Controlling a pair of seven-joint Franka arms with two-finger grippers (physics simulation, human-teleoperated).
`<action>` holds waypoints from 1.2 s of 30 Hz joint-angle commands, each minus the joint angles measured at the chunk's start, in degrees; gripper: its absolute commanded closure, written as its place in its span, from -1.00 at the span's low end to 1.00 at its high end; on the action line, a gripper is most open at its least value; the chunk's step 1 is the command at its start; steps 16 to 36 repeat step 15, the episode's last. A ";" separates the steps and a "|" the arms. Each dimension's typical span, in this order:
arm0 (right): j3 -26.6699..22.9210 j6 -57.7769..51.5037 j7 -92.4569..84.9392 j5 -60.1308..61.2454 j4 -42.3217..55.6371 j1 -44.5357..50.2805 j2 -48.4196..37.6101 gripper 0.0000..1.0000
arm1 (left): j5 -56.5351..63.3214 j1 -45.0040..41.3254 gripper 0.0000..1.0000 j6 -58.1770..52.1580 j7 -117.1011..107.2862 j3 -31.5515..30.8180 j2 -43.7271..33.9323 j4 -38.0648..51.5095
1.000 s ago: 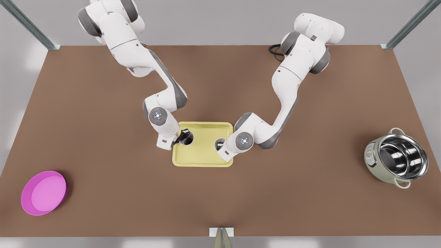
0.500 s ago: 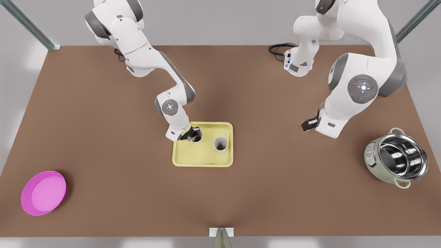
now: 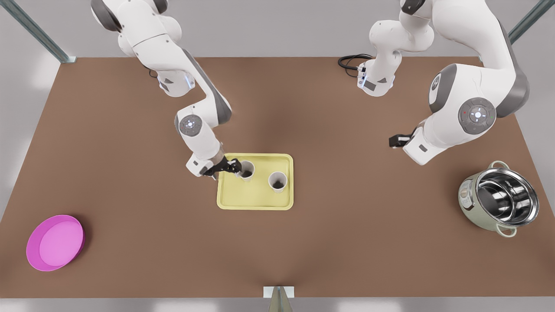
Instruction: Use both arms to respectively pick up the white IKEA cups from the middle-left and middle-right positions, then place the white IKEA cups onto the middle-middle tray, ensuring that the cups remain upright and do not tip over
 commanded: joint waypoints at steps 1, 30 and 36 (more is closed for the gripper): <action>-0.21 -18.21 -19.31 0.05 5.75 -5.40 1.09 -1.00 | -0.20 -0.12 -1.00 -0.73 15.76 -0.05 -0.08 0.13; -4.78 -56.10 -34.72 -7.43 19.91 -17.45 -15.52 -1.00 | -0.03 -1.35 -1.00 -1.96 10.66 -0.40 0.01 0.05; -4.78 -56.10 -34.72 -7.43 19.91 -17.45 -15.52 -1.00 | -0.03 -1.35 -1.00 -1.96 10.66 -0.40 0.01 0.05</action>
